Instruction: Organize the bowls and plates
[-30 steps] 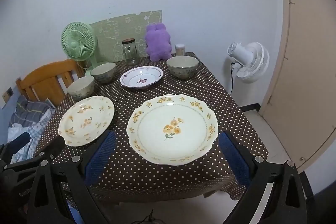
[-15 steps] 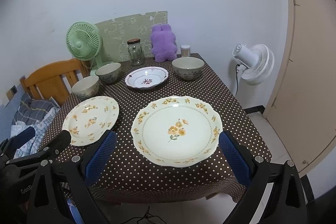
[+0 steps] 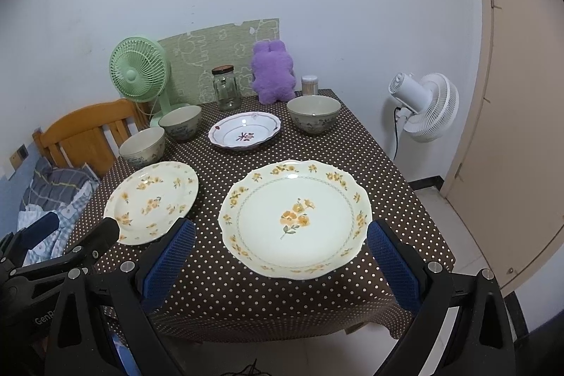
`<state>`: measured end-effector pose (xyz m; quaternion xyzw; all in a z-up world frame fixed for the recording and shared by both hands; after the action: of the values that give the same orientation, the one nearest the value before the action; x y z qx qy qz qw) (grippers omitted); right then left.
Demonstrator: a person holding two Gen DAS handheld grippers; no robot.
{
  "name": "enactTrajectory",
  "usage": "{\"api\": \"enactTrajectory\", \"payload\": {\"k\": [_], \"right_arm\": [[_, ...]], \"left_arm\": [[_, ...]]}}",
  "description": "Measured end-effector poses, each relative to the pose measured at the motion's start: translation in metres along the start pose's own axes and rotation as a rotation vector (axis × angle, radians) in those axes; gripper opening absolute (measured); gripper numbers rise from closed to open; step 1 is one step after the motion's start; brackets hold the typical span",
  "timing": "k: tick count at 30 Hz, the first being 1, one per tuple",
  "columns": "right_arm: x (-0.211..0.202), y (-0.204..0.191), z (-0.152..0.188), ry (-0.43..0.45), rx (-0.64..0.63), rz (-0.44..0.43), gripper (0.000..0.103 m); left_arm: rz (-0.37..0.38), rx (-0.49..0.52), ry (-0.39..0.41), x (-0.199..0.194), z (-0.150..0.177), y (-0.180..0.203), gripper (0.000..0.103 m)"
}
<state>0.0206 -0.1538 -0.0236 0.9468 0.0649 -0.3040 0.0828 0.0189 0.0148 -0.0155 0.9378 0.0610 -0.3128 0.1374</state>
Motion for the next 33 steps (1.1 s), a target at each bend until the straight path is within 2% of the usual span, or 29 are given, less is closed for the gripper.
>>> {"api": "enactTrajectory", "payload": {"k": [33], "right_arm": [[0.0034, -0.0038, 0.0023, -0.017, 0.007, 0.006, 0.1]], "left_arm": [[0.012, 0.005, -0.012, 0.0036, 0.0027, 0.0006, 0.099]]}}
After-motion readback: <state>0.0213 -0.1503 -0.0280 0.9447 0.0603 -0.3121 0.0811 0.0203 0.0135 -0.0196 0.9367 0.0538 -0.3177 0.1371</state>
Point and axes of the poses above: each gripper's, at about its wrist camera, not at the fingertips, and x roughly the way its jaws point, y to its right, z to its underside, the point moved 5 cm from there along x, roughly the way its jaws point, and after that the axes turned 13 degrees about -x, right-handed, at the moved point
